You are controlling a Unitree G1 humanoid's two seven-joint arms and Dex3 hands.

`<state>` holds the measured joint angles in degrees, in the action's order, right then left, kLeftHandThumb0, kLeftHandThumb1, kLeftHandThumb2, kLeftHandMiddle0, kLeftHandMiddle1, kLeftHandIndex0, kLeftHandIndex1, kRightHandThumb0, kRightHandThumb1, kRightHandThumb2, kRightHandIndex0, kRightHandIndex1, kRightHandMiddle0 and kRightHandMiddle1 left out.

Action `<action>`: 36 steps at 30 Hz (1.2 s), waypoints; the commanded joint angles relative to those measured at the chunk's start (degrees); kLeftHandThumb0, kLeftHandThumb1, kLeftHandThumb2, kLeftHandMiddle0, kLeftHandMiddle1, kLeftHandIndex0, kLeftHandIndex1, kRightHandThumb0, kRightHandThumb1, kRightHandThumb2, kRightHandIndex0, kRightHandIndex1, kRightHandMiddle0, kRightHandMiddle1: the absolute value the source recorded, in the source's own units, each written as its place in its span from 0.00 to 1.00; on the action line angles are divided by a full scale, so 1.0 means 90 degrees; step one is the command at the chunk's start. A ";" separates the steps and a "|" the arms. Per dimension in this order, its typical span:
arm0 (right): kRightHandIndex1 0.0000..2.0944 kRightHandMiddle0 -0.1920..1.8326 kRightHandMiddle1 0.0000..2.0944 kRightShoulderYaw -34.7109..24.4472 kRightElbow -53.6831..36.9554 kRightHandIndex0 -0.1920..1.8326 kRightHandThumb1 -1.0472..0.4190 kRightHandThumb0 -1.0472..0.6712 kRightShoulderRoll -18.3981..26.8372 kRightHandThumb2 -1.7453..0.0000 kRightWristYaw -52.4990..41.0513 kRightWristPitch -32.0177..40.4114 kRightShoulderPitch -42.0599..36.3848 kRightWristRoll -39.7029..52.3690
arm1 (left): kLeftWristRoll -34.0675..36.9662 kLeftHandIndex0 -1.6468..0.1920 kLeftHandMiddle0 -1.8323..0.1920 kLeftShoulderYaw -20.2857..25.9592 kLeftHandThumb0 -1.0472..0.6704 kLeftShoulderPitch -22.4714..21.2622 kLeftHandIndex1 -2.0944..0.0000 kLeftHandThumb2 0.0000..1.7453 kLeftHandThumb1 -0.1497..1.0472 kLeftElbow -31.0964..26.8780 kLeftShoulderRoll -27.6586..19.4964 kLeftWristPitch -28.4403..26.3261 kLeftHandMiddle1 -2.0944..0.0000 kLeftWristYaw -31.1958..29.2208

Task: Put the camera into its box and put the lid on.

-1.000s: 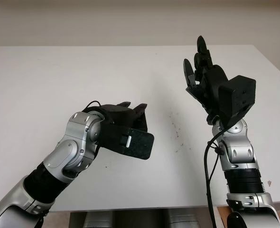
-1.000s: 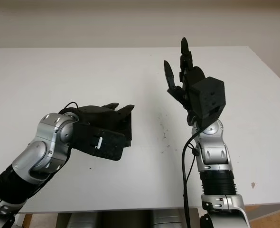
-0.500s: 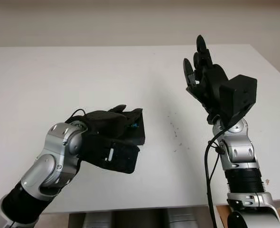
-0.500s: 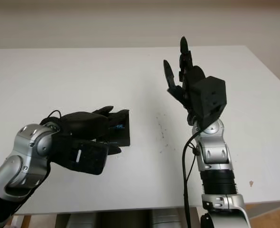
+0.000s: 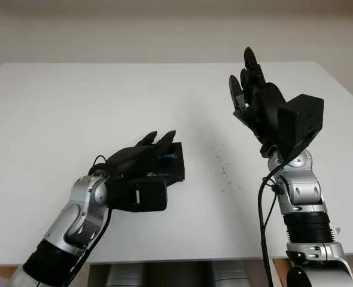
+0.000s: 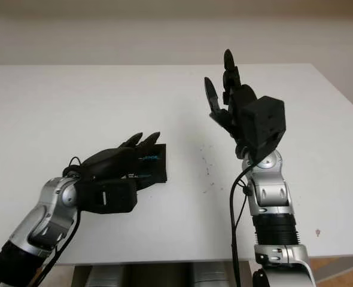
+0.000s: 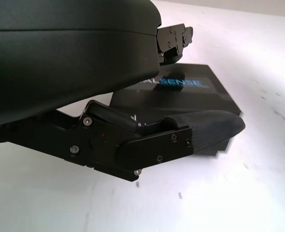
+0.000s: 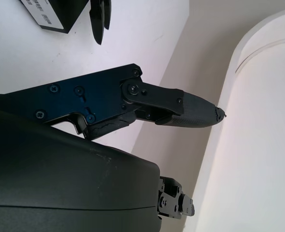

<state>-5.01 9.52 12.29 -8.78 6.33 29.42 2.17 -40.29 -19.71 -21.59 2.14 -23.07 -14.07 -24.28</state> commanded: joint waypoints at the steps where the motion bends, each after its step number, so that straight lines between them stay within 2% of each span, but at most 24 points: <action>1: 0.02 0.01 0.01 -0.0012 0.0023 0.00 0.00 0.24 -0.0035 0.65 0.0002 -0.0083 -0.0032 0.0041 | 0.0030 1.00 1.00 -0.0101 0.11 -0.0217 1.00 0.40 1.00 0.0689 0.0081 0.0100 1.00 0.0191; 5: 0.02 0.02 0.02 0.0026 -0.0080 0.01 0.00 0.25 -0.0060 0.64 0.0000 -0.0109 -0.0089 0.0050 | 0.0090 1.00 1.00 -0.0135 0.10 -0.0407 1.00 0.41 1.00 0.1189 0.0090 0.0298 1.00 0.0349; 7: 0.02 0.02 0.02 0.0037 -0.0200 0.01 0.00 0.24 -0.0072 0.65 -0.0006 -0.0050 -0.0134 0.0070 | 0.0215 1.00 1.00 -0.0025 0.10 -0.0324 1.00 0.41 1.00 0.0954 0.0033 0.0324 1.00 0.0295; 14: 0.02 0.01 0.02 0.0065 -0.0382 0.01 0.00 0.23 -0.0067 0.66 -0.0075 -0.0181 -0.0256 0.0089 | 0.1206 1.00 1.00 0.0758 0.12 0.0347 1.00 0.37 1.00 -0.0710 0.0148 0.0121 1.00 0.0332; 19: 0.02 0.01 0.02 0.0115 -0.0669 0.01 0.00 0.22 -0.0126 0.66 -0.0085 -0.0071 -0.0352 0.0109 | 0.2691 1.00 1.00 0.1822 0.13 0.0874 1.00 0.37 1.00 -0.2318 0.0452 -0.0493 1.00 0.0168; 22: 0.02 0.01 0.02 0.0125 -0.0764 0.00 0.00 0.21 -0.0175 0.67 -0.0105 0.0008 -0.0400 0.0182 | 0.3174 1.00 1.00 0.2152 0.15 0.0956 1.00 0.37 1.00 -0.2769 0.0545 -0.0759 1.00 0.0276; 25: 0.02 0.00 0.02 0.0192 -0.0732 0.00 0.00 0.20 -0.0160 0.67 -0.0090 0.0107 -0.0376 0.0128 | 0.3315 1.00 1.00 0.2404 0.16 0.0929 1.00 0.37 1.00 -0.2878 0.0634 -0.0807 1.00 0.0624; 30: 0.00 0.00 0.01 0.0225 -0.0573 0.00 0.00 0.20 -0.0123 0.66 -0.0124 0.0067 -0.0306 0.0109 | 0.3697 1.00 1.00 0.2740 0.17 0.0835 1.00 0.38 1.00 -0.2648 0.0887 -0.0300 1.00 0.1211; 33: 0.00 0.00 0.00 0.0230 -0.0478 0.00 0.00 0.18 -0.0166 0.65 -0.0057 0.0143 -0.0249 0.0092 | 0.4172 1.00 1.00 0.3114 0.15 0.0578 1.00 0.38 1.00 -0.2265 0.1229 -0.0146 1.00 0.1662; 36: 0.00 0.01 0.01 0.0242 -0.0345 0.00 0.00 0.16 -0.0254 0.65 0.0078 0.0145 -0.0217 0.0071 | 0.4846 1.00 1.00 0.3471 0.15 0.0286 1.00 0.39 1.00 -0.1851 0.1407 -0.0205 1.00 0.1784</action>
<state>-2.88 6.14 10.69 -8.40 7.49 26.33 2.95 2.11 10.42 -17.09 -15.53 -10.89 -15.92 -8.68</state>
